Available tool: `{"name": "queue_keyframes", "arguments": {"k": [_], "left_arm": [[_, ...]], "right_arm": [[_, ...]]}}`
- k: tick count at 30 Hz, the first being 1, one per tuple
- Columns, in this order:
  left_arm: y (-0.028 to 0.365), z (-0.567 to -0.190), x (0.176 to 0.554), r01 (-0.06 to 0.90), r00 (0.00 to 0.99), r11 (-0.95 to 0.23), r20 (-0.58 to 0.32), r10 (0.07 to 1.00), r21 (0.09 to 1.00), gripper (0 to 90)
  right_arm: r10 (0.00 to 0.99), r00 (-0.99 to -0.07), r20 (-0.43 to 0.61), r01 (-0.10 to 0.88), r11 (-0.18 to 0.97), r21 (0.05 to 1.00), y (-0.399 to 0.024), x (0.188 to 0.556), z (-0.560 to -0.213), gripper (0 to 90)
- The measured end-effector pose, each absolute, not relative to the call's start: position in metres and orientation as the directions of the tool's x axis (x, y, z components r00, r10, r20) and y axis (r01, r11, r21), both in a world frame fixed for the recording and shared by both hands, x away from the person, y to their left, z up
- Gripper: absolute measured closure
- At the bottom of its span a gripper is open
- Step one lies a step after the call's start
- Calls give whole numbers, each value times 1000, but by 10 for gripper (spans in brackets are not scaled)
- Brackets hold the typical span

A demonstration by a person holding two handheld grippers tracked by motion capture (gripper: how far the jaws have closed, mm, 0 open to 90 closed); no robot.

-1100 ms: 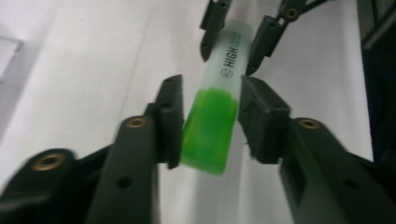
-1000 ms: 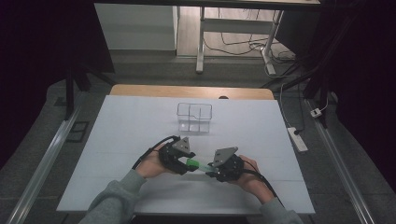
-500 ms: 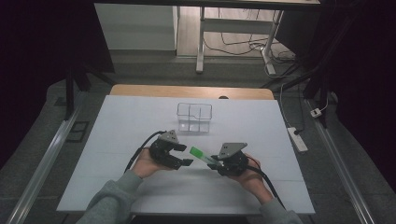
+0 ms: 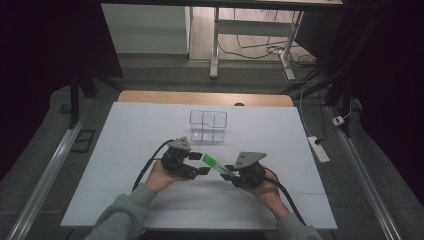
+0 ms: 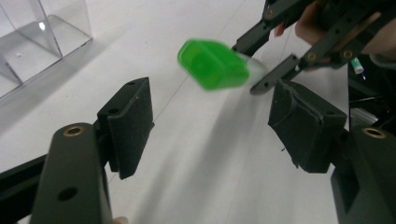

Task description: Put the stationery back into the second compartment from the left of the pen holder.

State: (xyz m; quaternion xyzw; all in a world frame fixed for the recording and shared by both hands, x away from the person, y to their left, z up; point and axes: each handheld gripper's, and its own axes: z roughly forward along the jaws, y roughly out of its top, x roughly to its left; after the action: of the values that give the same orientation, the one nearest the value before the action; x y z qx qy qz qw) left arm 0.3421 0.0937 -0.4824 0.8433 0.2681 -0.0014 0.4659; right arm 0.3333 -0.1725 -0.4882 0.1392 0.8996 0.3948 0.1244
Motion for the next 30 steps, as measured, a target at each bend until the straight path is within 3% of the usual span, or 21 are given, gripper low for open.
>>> {"name": "queue_keyframes", "arguments": {"k": [7,15,19,27,30], "left_arm": [[83,-488,345,483,845,-381,-306,439,788,363],[77,-492,347,512,838,-355,-362,408,782,616],[76,-491,347,518,840,-352,-386,382,779,688],[74,-489,345,500,851,-369,-366,376,783,703],[76,-487,344,489,854,-375,-343,392,788,706]], "right_arm": [[337,-933,-128,132,649,749,-168,331,-491,651],[338,-926,-171,108,668,736,-166,329,-491,651],[331,-924,-193,96,688,719,-165,328,-494,650],[328,-930,-164,112,680,724,-165,330,-496,636],[352,-927,-133,144,659,738,-168,331,-494,575]]}}
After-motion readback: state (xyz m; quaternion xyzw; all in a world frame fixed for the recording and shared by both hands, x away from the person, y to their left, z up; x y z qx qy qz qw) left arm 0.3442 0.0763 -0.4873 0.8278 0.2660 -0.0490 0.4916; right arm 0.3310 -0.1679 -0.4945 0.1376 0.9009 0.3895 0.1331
